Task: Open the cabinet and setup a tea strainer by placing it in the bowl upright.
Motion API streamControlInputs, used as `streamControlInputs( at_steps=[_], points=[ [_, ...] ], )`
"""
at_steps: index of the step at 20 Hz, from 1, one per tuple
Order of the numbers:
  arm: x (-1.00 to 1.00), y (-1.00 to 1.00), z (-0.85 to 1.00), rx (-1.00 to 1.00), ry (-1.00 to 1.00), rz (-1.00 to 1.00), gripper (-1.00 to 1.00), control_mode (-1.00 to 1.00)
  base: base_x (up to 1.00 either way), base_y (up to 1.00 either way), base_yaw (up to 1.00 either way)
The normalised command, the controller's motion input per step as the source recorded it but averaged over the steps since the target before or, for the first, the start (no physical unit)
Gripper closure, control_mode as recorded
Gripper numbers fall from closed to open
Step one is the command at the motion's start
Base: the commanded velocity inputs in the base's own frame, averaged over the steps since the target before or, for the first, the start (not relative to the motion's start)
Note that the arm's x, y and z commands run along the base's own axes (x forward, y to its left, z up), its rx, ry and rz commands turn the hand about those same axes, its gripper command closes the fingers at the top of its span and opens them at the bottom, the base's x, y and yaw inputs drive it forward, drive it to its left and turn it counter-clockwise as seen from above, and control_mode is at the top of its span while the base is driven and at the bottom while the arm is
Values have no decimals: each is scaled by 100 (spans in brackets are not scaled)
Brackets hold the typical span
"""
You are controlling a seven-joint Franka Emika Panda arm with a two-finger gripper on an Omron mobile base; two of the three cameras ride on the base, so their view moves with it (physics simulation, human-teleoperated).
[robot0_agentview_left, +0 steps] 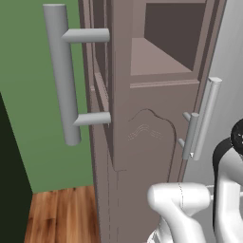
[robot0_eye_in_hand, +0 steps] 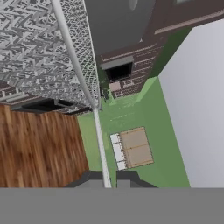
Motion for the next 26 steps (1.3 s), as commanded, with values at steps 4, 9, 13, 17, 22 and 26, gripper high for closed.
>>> streamControlInputs(
  at_steps=[4,9,13,17,22,26],
  points=[
    [0,0,0,0,0,0,100,-100,0,0,0],
    [0,0,0,0,0,0,100,100,0,0,0],
    [0,0,0,0,0,0,100,100,-24,0,-32],
    [0,0,0,0,0,0,100,100,-61,-5,-40],
    [0,0,0,0,0,0,100,100,-75,-9,-45],
    [0,0,0,0,0,0,100,100,-78,0,-45]
  ],
)
